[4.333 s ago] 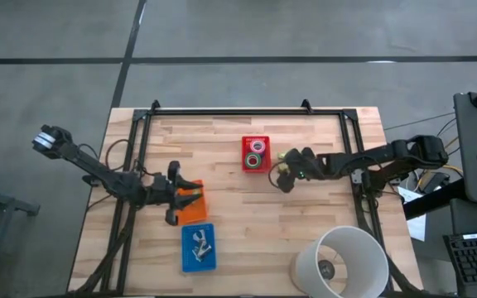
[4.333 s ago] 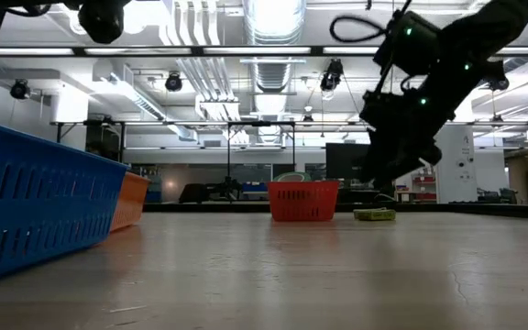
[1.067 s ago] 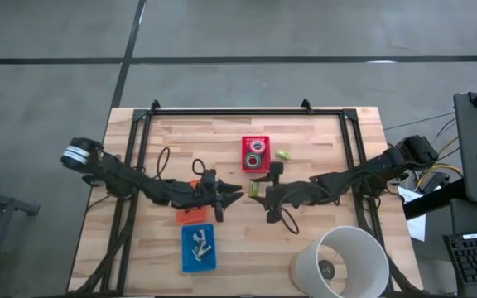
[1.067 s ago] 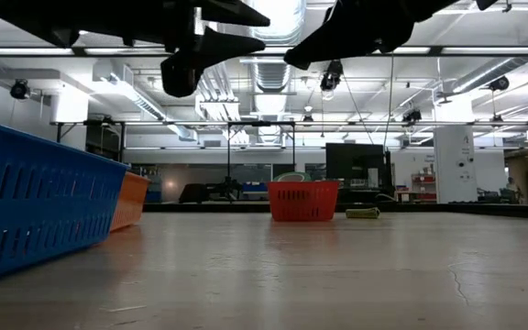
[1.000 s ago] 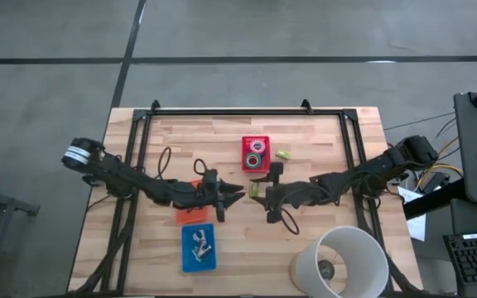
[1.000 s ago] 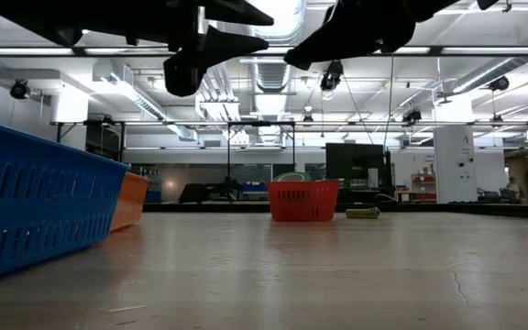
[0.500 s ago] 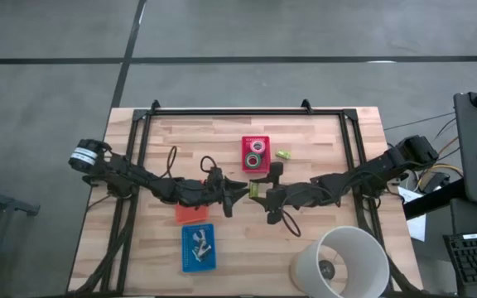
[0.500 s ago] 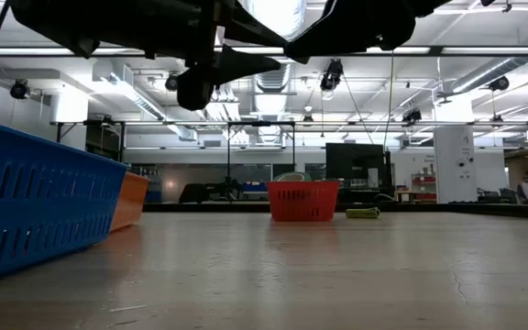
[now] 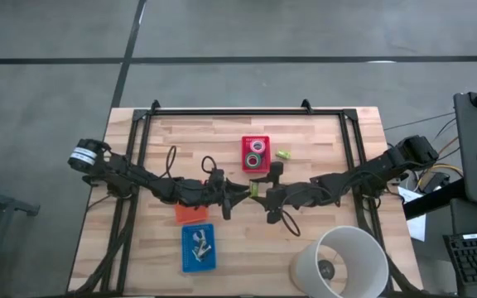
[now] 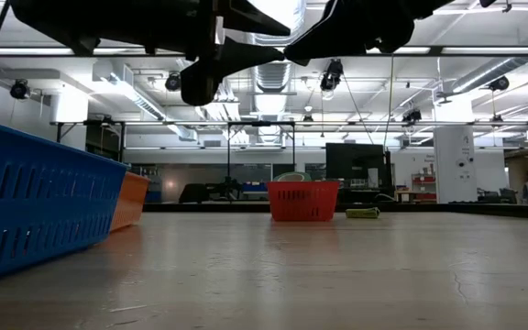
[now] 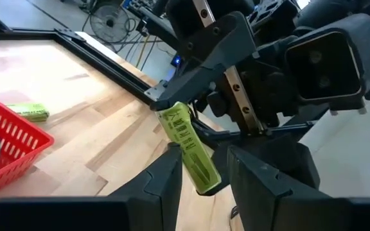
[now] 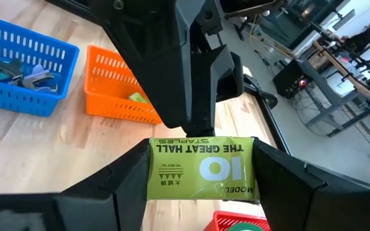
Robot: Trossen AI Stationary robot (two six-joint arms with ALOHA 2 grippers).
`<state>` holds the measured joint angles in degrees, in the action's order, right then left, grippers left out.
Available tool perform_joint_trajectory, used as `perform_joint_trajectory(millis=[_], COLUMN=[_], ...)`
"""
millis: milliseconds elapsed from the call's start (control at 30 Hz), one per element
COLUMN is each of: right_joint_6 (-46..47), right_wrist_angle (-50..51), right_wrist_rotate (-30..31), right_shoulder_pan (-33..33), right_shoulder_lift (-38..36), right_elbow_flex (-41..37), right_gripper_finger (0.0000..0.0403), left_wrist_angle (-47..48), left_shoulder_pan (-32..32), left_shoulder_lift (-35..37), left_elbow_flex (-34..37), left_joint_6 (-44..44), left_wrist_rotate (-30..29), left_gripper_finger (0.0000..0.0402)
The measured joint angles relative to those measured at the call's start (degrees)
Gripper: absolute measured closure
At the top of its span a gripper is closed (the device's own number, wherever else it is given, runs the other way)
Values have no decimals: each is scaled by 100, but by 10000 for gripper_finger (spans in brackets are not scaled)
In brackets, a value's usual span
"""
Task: Pick and place Stapler, Stapler remover, tape
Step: Put the bottom green staple box into the orange bin
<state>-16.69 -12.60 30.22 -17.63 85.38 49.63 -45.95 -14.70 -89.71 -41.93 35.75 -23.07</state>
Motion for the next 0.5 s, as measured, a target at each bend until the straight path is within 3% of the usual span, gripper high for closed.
perform_joint_trajectory(millis=[500], right_joint_6=[-61], right_wrist_angle=[-70], right_wrist_rotate=[20], right_shoulder_pan=[2], right_shoulder_lift=[0], right_elbow_flex=[0], right_gripper_finger=[172], left_wrist_angle=[121], left_shoulder_pan=[239], left_shoulder_lift=[-26], left_elbow_flex=[-170], left_joint_6=[-121], left_wrist_rotate=[315], left_gripper_finger=[275])
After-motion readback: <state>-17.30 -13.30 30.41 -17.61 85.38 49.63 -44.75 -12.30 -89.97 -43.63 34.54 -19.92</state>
